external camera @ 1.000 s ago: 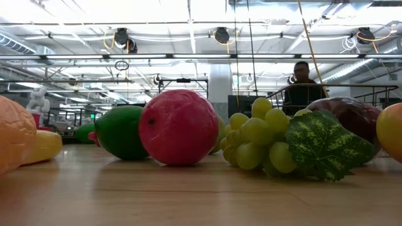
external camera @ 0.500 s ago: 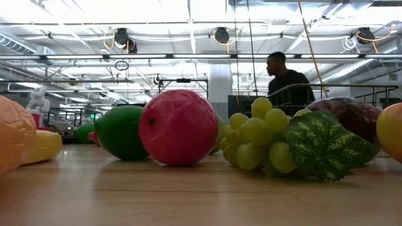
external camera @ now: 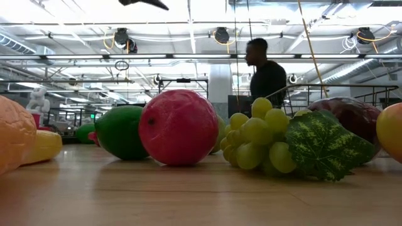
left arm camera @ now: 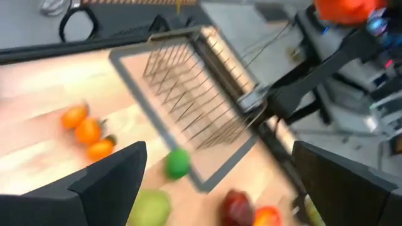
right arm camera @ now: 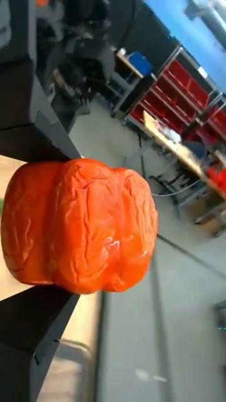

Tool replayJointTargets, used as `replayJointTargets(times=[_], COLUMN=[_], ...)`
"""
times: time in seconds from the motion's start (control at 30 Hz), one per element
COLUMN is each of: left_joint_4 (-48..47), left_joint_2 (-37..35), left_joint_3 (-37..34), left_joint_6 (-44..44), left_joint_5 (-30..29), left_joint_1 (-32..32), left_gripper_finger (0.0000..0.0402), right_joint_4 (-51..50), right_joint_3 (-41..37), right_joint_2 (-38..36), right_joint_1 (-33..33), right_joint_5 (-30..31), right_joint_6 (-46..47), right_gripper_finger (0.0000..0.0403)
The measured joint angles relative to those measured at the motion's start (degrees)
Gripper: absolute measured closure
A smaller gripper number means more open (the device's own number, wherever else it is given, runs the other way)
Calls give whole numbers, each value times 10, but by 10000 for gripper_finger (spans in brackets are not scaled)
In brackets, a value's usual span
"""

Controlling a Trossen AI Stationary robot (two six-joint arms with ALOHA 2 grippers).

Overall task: Build produce basket
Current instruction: Put the orange pumpkin into the wire basket

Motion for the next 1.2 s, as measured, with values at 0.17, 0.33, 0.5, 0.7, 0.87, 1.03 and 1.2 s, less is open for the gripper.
replayJointTargets(times=[0.17, 0.33, 0.5, 0.7, 0.87, 1.03, 1.2], left_joint_4=[-55, -124, -205, -234, -234, -232, -232], left_joint_2=[0, -2, -4, -4, -4, -4, -4], left_joint_3=[0, 0, 0, 0, 0, 0, 0], left_joint_6=[59, 103, 129, 143, 143, 129, 137], left_joint_5=[72, 110, 134, 160, 169, 169, 156], left_joint_1=[38, 63, 80, 96, 106, 108, 109], left_gripper_finger=[5, 5, 5, 5, 5, 5, 5], right_joint_4=[-9, -9, -38, -112, -122, -134, -144], right_joint_3=[0, 0, 0, 0, 0, -1, -1], right_joint_2=[45, 97, 136, 165, 184, 210, 236], right_joint_1=[-94, -191, -263, -333, -383, -432, -465], right_joint_5=[-177, -345, -464, -502, -515, -563, -586], right_joint_6=[34, 0, -52, -146, -216, -275, -311], right_gripper_finger=[129, 129, 129, 129, 129, 129, 129])
